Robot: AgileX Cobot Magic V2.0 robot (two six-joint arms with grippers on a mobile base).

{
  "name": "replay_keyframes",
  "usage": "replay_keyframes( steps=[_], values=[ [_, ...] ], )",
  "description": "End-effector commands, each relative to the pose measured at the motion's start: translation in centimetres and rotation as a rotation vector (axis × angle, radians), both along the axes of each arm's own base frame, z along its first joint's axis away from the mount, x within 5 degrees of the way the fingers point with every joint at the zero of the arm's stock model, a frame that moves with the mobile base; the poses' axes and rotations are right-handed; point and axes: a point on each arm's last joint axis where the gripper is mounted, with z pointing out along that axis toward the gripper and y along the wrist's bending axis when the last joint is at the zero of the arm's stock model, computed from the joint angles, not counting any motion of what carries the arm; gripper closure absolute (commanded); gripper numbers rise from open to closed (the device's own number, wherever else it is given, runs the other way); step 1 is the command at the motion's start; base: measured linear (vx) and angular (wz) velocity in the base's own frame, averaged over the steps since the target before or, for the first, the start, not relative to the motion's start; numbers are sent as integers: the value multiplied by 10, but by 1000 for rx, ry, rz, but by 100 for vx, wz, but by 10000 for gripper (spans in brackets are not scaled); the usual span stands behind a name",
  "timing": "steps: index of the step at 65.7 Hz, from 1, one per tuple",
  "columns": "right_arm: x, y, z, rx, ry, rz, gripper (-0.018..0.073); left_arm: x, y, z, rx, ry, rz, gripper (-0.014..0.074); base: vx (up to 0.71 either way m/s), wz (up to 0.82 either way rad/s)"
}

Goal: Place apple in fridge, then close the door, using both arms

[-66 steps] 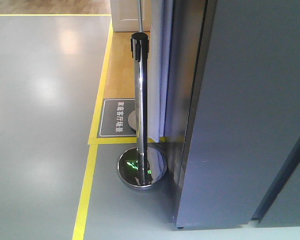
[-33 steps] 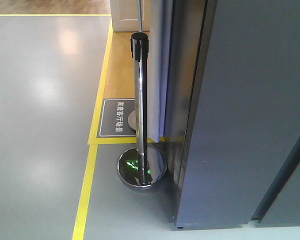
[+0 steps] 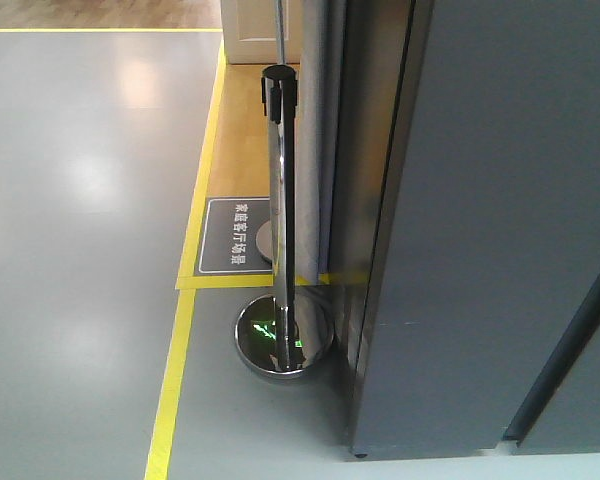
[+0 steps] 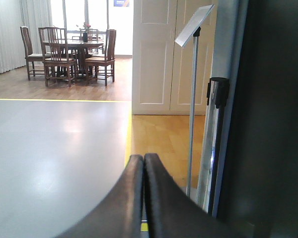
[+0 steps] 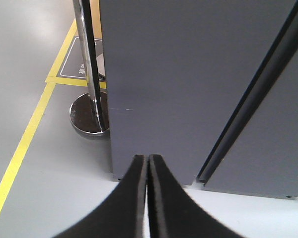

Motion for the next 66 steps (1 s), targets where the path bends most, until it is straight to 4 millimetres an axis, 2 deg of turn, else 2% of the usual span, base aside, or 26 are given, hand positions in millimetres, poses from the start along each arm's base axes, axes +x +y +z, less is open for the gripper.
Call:
replay_keyframes(
  steps=[1,43,53,66],
  values=[
    [4,0,11,-7,-73,4,561,0,0,-3,-11,-59,4,602,0,0],
    [4,0,11,-5,-80,5,561,0,0,-3,-11,-60,4,602,0,0],
    [-2,-2,-9,-61,-177,0,561,0,0,-3,-11,-60,4,602,0,0],
    [1,0,-53,-52,-431,12,561,0,0,-3,-11,-60,4,602,0,0]
  ],
)
